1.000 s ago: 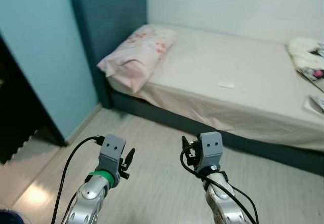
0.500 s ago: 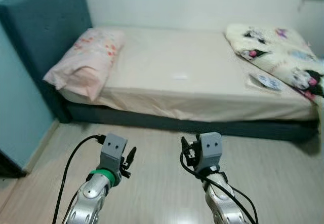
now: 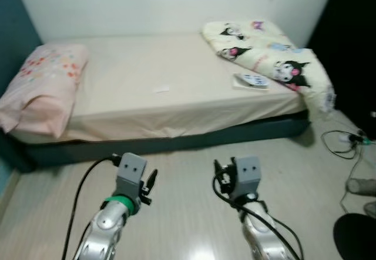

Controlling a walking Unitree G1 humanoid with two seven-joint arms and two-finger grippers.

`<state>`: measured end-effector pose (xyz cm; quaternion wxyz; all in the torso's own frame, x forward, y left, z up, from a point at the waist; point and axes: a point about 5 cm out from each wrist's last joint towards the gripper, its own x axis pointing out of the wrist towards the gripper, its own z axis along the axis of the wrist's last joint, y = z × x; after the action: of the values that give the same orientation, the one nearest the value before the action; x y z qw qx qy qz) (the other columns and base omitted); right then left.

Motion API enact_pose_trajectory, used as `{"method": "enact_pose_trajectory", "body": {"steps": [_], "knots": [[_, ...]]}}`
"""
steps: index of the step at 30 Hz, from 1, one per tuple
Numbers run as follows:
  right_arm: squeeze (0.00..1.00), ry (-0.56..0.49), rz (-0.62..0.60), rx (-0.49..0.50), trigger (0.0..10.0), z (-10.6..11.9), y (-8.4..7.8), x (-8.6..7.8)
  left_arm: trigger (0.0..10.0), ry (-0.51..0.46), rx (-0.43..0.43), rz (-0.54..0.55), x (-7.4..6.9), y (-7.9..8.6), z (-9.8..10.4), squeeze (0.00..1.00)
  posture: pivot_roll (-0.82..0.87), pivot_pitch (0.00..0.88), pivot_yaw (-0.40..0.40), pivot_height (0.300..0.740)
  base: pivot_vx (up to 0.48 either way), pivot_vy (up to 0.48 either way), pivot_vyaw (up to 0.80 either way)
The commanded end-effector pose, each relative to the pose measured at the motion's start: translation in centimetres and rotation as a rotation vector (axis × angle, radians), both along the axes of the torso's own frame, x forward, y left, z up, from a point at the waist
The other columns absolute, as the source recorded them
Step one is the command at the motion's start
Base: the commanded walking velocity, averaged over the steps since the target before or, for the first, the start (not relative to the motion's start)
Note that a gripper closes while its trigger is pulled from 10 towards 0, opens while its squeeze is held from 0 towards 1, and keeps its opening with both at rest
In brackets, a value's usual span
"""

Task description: Clean up the room

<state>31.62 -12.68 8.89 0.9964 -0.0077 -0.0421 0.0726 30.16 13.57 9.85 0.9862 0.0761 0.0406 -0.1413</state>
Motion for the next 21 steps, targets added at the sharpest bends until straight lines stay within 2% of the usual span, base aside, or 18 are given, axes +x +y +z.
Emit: {"method": "enact_pose_trajectory", "body": {"steps": [1,3,21], "knots": [[0.0,0.028,0.013,0.005,10.0,-0.81,0.6,-0.48,10.0,0.022,0.023,0.013,-0.42,0.47,-0.81,0.0,-0.1,0.073,0.069,0.74,0.0,0.0,0.0],[0.0,0.026,0.016,0.004,10.0,-0.79,0.64,-0.49,10.0,0.015,0.026,0.012,-0.41,0.47,-0.77,0.0,-0.09,0.073,0.068,0.74,0.157,0.0,0.0],[0.0,0.019,0.033,0.003,10.0,-0.69,0.96,-0.57,10.0,0.008,0.035,0.003,-0.42,0.27,-0.86,0.0,-0.1,0.074,0.067,0.74,0.474,0.0,0.0]]}}
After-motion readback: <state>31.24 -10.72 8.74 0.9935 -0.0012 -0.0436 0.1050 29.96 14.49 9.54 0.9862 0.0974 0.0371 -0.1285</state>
